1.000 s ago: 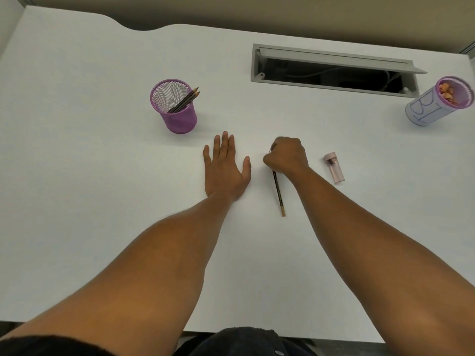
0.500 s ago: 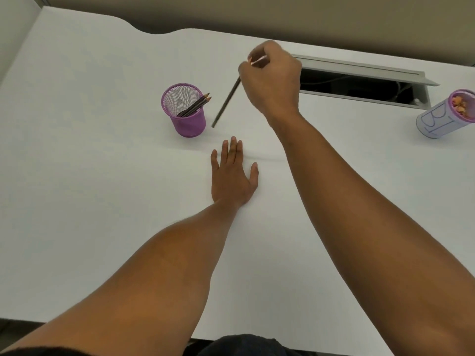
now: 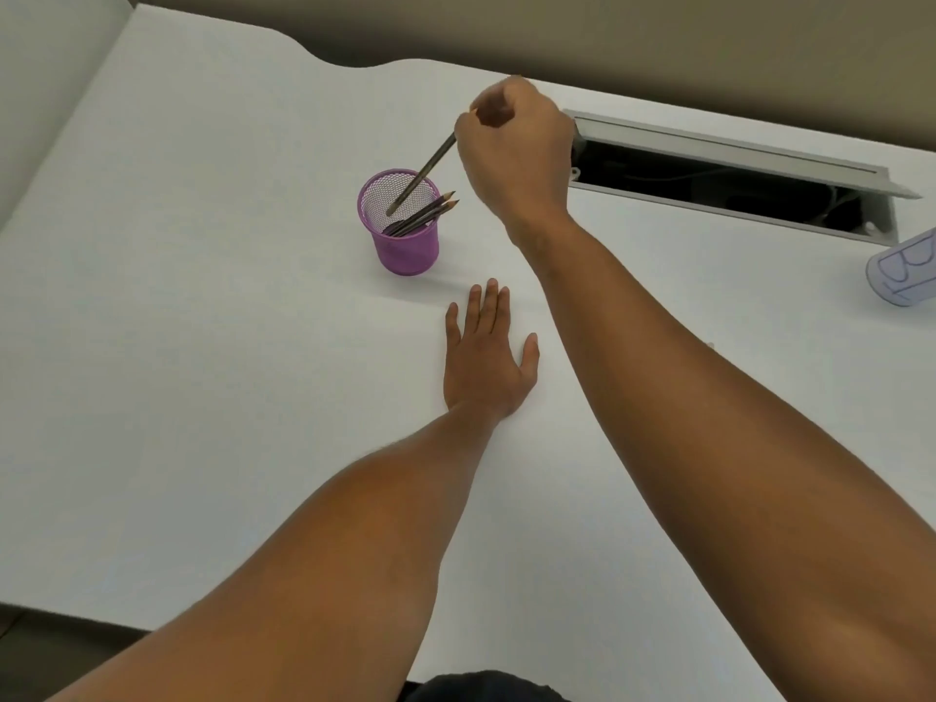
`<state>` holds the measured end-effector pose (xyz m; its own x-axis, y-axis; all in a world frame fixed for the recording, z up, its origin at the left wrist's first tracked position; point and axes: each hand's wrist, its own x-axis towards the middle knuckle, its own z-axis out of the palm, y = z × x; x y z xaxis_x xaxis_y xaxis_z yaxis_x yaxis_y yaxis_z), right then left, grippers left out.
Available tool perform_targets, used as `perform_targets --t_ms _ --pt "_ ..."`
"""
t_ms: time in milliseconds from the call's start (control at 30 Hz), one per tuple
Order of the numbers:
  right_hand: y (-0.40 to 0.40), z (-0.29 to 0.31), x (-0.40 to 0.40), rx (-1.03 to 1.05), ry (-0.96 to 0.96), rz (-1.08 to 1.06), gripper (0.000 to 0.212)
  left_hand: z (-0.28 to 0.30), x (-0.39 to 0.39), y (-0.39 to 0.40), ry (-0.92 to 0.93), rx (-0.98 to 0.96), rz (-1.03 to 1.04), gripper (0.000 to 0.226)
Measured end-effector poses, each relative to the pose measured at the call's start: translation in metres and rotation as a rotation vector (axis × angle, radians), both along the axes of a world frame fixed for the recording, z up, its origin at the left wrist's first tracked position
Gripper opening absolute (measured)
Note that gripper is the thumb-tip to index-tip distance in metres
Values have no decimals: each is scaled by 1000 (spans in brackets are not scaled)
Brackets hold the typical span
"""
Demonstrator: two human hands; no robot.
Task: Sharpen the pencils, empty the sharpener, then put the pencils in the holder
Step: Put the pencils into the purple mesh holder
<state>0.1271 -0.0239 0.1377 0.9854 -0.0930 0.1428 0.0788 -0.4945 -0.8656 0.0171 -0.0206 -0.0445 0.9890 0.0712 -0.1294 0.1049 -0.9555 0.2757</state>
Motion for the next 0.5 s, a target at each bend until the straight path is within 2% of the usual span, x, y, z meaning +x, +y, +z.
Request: perform_targets --t_ms 267,500 --pt "4 -34 2 -182 82 57 13 3 1 1 46 25 -22 77" --pt "1 -54 6 -260 195 104 13 5 0 0 69 26 -36 78"
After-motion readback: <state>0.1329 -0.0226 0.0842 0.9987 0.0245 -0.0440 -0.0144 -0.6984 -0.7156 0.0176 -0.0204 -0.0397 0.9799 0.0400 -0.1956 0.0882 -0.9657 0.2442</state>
